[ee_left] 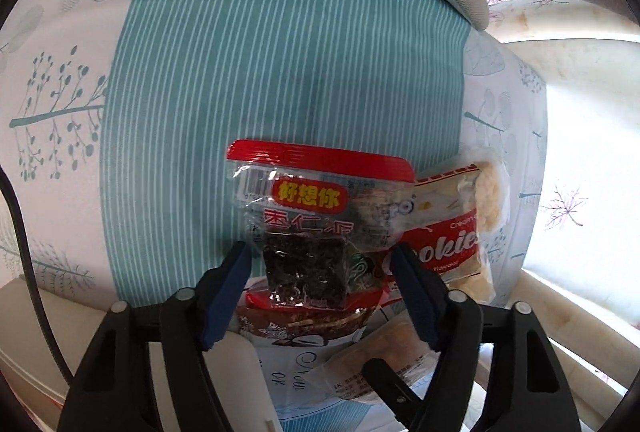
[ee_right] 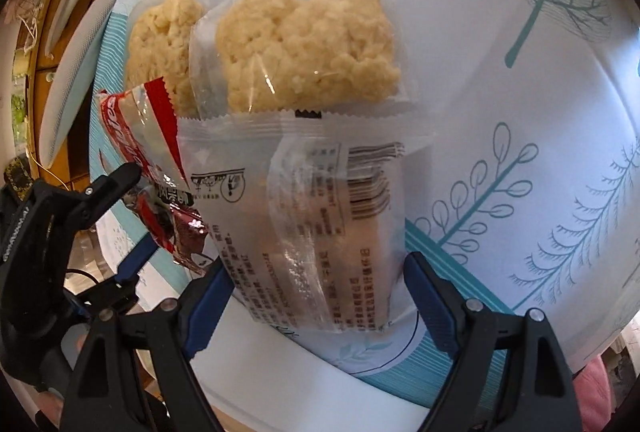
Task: Organize snacks
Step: 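Grasp the rice-cracker bag with the right gripper while the left gripper grasps the date cup, then lift the rice-cracker bag and date cup and carry them toward the tray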
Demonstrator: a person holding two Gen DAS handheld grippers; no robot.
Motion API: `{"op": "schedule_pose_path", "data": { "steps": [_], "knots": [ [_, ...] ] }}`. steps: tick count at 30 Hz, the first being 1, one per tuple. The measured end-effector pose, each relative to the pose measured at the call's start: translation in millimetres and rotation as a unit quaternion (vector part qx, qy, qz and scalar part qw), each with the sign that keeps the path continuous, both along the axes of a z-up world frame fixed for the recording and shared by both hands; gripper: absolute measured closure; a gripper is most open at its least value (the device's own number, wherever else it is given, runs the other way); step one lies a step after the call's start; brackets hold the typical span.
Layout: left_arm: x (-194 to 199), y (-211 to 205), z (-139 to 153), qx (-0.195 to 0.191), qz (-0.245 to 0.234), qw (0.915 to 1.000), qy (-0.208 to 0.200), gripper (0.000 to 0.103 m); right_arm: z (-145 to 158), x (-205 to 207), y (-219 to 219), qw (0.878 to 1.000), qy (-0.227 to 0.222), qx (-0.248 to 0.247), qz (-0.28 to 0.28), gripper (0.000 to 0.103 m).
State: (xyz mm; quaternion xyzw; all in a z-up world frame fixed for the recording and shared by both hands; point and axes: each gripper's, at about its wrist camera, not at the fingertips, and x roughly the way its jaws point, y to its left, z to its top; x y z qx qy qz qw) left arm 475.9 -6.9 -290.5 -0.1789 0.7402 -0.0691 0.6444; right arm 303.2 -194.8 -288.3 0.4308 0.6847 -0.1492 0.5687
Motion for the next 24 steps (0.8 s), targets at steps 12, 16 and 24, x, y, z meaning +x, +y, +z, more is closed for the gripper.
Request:
{"op": "schedule_pose_path", "data": {
  "steps": [12,16,24],
  "knots": [
    [-3,15,-4,-0.005,0.031,0.9995,-0.003,0.060,-1,11,17,1.000,-0.002,-0.011,0.019,0.026],
    [-5,20,-4,-0.016,0.036,0.9992,-0.005,0.064,2,8,15,1.000,-0.002,-0.011,0.023,0.030],
    [-7,29,10,-0.014,0.042,0.9990,-0.005,0.065,9,-6,5,1.000,0.006,-0.005,0.023,0.037]
  ]
}}
